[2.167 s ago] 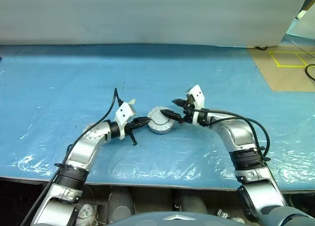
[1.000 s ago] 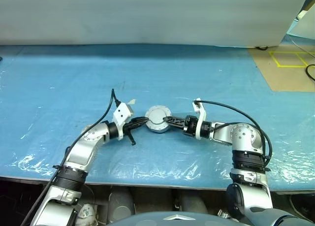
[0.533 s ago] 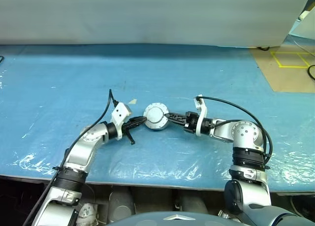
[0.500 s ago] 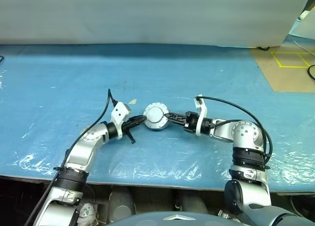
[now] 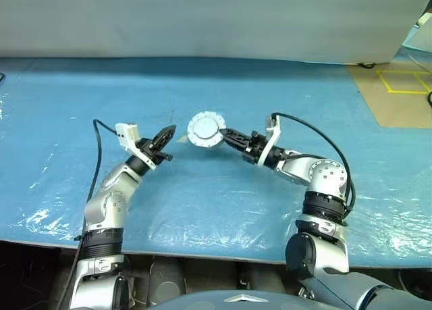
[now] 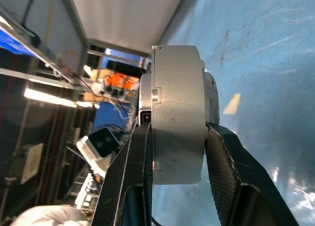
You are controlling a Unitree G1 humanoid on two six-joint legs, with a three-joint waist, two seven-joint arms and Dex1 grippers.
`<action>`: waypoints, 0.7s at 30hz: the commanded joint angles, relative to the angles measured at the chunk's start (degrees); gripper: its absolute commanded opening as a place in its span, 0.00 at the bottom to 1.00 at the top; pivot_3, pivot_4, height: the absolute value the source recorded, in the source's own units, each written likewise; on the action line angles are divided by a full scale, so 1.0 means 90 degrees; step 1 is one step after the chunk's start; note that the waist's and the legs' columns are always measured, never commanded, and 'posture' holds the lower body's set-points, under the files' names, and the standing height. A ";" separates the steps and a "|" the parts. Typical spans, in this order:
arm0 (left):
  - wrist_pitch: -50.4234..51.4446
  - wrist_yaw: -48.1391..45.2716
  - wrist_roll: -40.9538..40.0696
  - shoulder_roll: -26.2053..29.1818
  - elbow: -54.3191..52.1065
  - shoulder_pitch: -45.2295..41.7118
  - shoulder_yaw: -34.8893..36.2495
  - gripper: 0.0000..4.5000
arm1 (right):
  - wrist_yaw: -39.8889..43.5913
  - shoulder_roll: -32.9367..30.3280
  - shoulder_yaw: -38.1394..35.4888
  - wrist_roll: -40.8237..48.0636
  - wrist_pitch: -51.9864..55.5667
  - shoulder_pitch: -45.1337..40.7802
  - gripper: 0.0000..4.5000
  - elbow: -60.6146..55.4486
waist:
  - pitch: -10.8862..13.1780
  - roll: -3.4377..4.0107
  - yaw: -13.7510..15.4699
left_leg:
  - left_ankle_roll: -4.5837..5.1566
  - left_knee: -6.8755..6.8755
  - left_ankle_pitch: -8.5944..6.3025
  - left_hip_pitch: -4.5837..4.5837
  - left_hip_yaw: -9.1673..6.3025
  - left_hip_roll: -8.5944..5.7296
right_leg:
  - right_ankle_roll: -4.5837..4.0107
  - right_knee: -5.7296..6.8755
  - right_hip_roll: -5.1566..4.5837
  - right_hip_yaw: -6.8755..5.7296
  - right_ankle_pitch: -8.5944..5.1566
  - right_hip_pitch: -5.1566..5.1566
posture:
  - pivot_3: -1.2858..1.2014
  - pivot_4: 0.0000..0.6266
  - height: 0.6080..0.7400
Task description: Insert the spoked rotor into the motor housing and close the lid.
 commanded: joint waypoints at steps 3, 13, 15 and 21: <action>0.0293 0.0277 -0.1322 -0.0303 -0.0324 0.0129 0.0731 0.04 | -0.0207 0.0348 -0.0174 0.0715 -0.0391 -0.0145 0.26 -0.0346 | 0.0001 -0.0001 -0.0028 | -0.0001 0.0000 -0.0001 0.0007 -0.0001 0.0001 | 0.0000 0.0003 0.0002 0.0001 0.0000 -0.0001 | 0.52 0.24 1.00; 0.0670 0.0631 -0.2204 -0.0818 -0.0508 0.0092 0.0610 0.76 | -0.0357 0.0495 -0.0120 0.1071 -0.1405 -0.0502 0.26 0.0060 | 0.0004 -0.0006 -0.0017 | -0.0001 0.0004 -0.0001 0.0002 -0.0002 -0.0001 | 0.0005 0.0001 -0.0002 0.0001 0.0002 0.0001 | 0.52 0.24 1.00; 0.0686 0.0657 -0.2230 -0.0876 -0.0551 0.0082 0.0513 0.92 | -0.0316 0.0434 -0.0036 0.1073 -0.1505 -0.0537 0.26 0.0151 | 0.0004 -0.0006 -0.0018 | -0.0001 0.0004 0.0000 0.0003 -0.0002 -0.0001 | 0.0006 0.0002 0.0000 0.0001 0.0003 0.0000 | 0.52 0.24 1.00; 0.0777 0.0917 -0.2316 -0.1093 -0.0513 -0.0061 0.0363 0.99 | -0.0175 0.0318 0.0188 0.1124 -0.1677 -0.0571 0.26 0.0310 | 0.0006 -0.0010 -0.0021 | -0.0001 0.0004 0.0000 0.0000 -0.0005 -0.0001 | 0.0010 0.0001 0.0001 -0.0001 0.0005 0.0000 | 0.52 0.24 1.00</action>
